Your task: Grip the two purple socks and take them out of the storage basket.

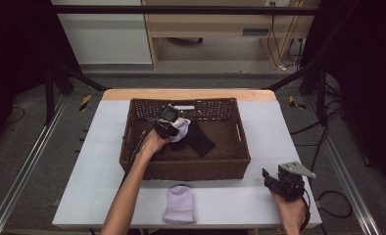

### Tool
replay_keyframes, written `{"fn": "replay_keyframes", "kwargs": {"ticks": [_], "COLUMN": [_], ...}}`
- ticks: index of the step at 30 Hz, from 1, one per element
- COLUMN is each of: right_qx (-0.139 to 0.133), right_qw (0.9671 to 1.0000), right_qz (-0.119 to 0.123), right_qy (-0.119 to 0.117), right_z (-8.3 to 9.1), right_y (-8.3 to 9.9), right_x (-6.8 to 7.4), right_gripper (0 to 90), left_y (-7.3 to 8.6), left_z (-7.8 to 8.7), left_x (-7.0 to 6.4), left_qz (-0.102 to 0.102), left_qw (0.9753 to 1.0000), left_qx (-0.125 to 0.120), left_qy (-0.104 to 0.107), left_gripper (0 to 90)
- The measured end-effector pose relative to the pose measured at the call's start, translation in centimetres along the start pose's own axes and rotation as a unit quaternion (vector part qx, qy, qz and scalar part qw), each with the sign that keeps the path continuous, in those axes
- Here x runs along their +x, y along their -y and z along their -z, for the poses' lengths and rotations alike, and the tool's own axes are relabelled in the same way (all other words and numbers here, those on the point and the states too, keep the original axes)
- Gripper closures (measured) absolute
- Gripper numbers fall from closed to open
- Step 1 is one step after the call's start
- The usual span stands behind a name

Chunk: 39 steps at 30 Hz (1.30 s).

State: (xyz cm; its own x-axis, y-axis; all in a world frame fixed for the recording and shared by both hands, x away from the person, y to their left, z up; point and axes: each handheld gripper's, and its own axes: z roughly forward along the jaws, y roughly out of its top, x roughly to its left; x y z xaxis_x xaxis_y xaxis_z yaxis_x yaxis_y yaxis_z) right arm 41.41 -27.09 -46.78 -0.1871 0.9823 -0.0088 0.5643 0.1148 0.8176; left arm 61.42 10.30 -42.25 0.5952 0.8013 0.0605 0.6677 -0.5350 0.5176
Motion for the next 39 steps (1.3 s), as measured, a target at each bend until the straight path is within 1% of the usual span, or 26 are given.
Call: {"fn": "replay_keyframes", "kwargs": {"ticks": [1,4,8,9,10,12,15,16,18,19,21,22,23,24,25,26,27,28,30,31,32,33,34,36,38,39], "right_qx": [0.000,0.000,-0.001,-0.001,0.000,-0.001,-0.001,-0.002,-0.001,-0.002,-0.005,-0.006,-0.008,-0.009,-0.010,-0.014,-0.014,-0.015,-0.015,-0.015,-0.015,-0.016,-0.016,-0.015,-0.014,-0.012], "right_qw": [1.0000,1.0000,1.0000,1.0000,1.0000,1.0000,1.0000,1.0000,1.0000,1.0000,1.0000,1.0000,0.9999,0.9999,0.9999,0.9999,0.9999,0.9998,0.9998,0.9998,0.9998,0.9998,0.9998,0.9998,0.9998,0.9998], "right_qz": [0.000,0.000,-0.001,-0.002,-0.002,-0.005,-0.004,-0.005,-0.005,-0.005,-0.003,-0.004,-0.003,-0.003,-0.001,0.000,-0.001,-0.001,0.000,0.000,0.000,0.001,0.001,0.001,0.002,0.002], "right_qy": [0.000,0.000,0.000,0.000,0.000,0.001,0.001,0.001,0.001,0.000,-0.002,-0.004,-0.007,-0.008,-0.009,-0.009,-0.010,-0.011,-0.010,-0.010,-0.010,-0.009,-0.010,-0.011,-0.011,-0.012], "right_z": [0.0,0.0,0.1,0.1,0.2,0.1,0.1,0.2,0.2,0.2,0.3,0.3,0.3,0.4,0.4,0.4,0.5,0.5,0.5,0.5,0.5,0.5,0.6,0.6,0.5,0.5], "right_y": [0.0,0.0,0.1,0.1,0.1,0.1,0.1,0.1,0.1,0.1,0.1,0.1,0.2,0.2,0.2,0.2,0.2,0.2,0.2,0.2,0.2,0.2,0.2,0.2,0.2,0.2], "right_x": [0.0,0.0,-0.1,-0.2,-0.2,-0.3,-0.4,-0.3,-0.4,-0.4,-0.4,-0.4,-0.4,-0.4,-0.4,-0.5,-0.5,-0.5,-0.5,-0.5,-0.5,-0.5,-0.5,-0.5,-0.5,-0.5], "right_gripper": [39.1,39.5,39.8,39.8,39.8,39.9,40.0,40.1,40.9,42.4,44.5,46.5,48.1,49.6,51.2,52.8,54.1,55.5,57.2,58.1,58.7,59.3,60.6,61.8,62.5,63.2], "left_y": [0.0,0.0,0.0,0.0,0.0,0.1,0.1,0.1,0.1,0.2,0.2,0.3,0.4,0.5,0.6,0.7,0.8,1.0,1.5,1.7,2.1,2.5,2.9,3.5,4.3,4.6], "left_z": [0.1,0.3,1.3,1.8,2.1,2.9,3.9,4.4,5.1,5.4,6.6,7.1,7.6,8.2,8.9,9.5,9.9,10.5,11.4,11.7,12.1,12.5,12.8,13.3,14.2,14.6], "left_x": [0.1,0.0,-0.2,-0.3,-0.4,-0.5,-0.4,-0.4,-0.4,-0.5,-0.6,-0.8,-0.9,-1.0,-1.2,-1.4,-1.5,-1.7,-2.0,-2.0,-2.2,-2.2,-2.3,-2.2,-2.2,-2.2], "left_qz": [0.006,0.004,0.003,0.002,0.000,-0.002,0.000,0.001,-0.001,0.000,0.002,0.002,0.002,0.002,-0.002,-0.003,-0.004,-0.005,-0.007,-0.010,-0.009,-0.010,-0.005,-0.001,0.003,0.004], "left_qw": [1.0000,1.0000,0.9994,0.9986,0.9980,0.9956,0.9923,0.9904,0.9882,0.9867,0.9816,0.9788,0.9771,0.9747,0.9718,0.9695,0.9678,0.9653,0.9618,0.9610,0.9580,0.9564,0.9536,0.9505,0.9468,0.9455], "left_qx": [0.000,-0.003,-0.035,-0.053,-0.064,-0.094,-0.124,-0.138,-0.153,-0.162,-0.191,-0.204,-0.212,-0.223,-0.235,-0.245,-0.251,-0.261,-0.273,-0.275,-0.285,-0.290,-0.298,-0.307,-0.317,-0.321], "left_qy": [0.004,0.005,0.005,0.005,0.004,0.005,0.009,0.008,0.006,0.007,0.015,0.015,0.014,0.015,0.014,0.015,0.015,0.016,0.024,0.025,0.030,0.035,0.041,0.050,0.053,0.054], "left_gripper": [81.6,83.6,83.8,83.9,84.0,84.1,84.1,84.1,84.2,84.2,84.2,84.2,84.3,84.3,84.2,84.2,84.3,84.3,84.2,84.2,84.2,84.2,84.2,84.2,84.2,84.2]}}
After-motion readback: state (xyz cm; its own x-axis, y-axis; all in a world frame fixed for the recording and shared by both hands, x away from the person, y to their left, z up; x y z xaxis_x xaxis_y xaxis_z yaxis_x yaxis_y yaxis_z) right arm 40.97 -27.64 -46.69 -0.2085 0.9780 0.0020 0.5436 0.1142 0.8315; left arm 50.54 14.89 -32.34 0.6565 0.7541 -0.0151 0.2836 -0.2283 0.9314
